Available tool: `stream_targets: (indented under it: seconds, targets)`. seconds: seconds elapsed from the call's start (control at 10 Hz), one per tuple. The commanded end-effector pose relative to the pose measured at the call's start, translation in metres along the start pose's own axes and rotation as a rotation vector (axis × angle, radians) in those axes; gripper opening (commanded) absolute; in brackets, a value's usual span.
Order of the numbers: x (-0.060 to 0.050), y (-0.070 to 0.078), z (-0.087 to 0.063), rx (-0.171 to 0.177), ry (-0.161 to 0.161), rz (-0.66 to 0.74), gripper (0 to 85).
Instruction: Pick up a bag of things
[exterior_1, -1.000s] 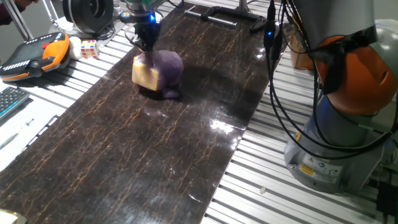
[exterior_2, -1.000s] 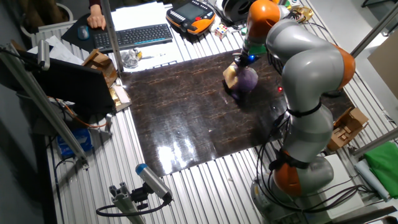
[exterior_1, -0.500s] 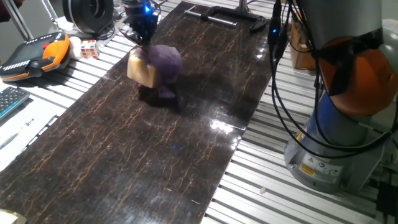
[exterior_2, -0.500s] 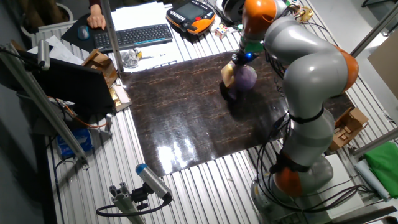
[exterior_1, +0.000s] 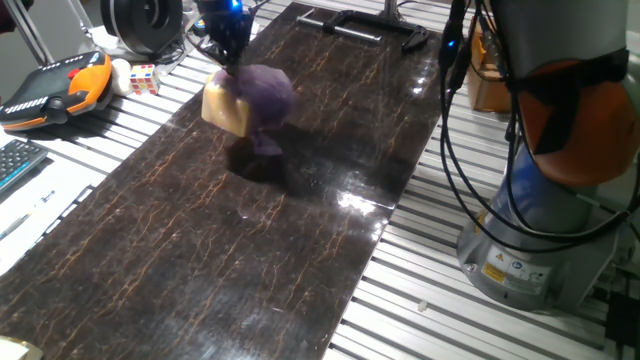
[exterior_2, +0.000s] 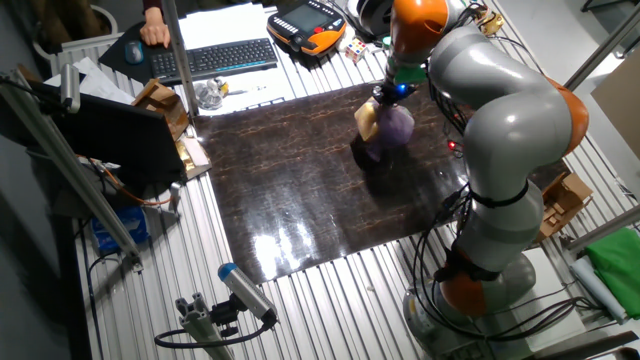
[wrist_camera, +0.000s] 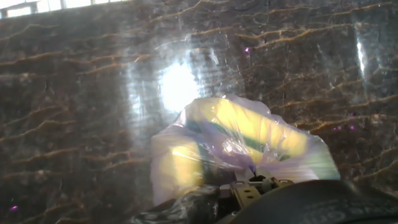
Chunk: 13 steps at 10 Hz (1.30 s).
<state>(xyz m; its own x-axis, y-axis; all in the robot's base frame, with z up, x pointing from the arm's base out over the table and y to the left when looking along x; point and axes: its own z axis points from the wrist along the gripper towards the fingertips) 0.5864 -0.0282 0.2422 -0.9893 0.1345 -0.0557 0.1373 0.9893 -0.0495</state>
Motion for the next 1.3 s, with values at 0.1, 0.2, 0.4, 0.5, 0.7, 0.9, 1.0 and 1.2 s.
stream_targets:
  seconds: [0.1,0.2,0.4,0.5,0.7,0.9,1.0,1.2]
  targets:
    - [0.007,0.005,-0.007,-0.008,0.009,0.012,0.7]
    - [0.012,0.008,-0.01,-0.015,0.013,0.016,0.7]
    - [0.018,0.008,-0.013,-0.038,0.026,0.015,0.7]
    - [0.02,0.008,-0.014,-0.041,0.03,0.015,0.7]
    - [0.026,0.007,-0.016,-0.022,0.028,-0.004,0.7]
    - [0.032,0.007,-0.018,-0.012,0.038,-0.015,0.7]
    - [0.034,0.006,-0.019,-0.015,0.036,-0.015,0.7]
    - [0.034,0.006,-0.019,-0.013,0.033,-0.021,0.7]
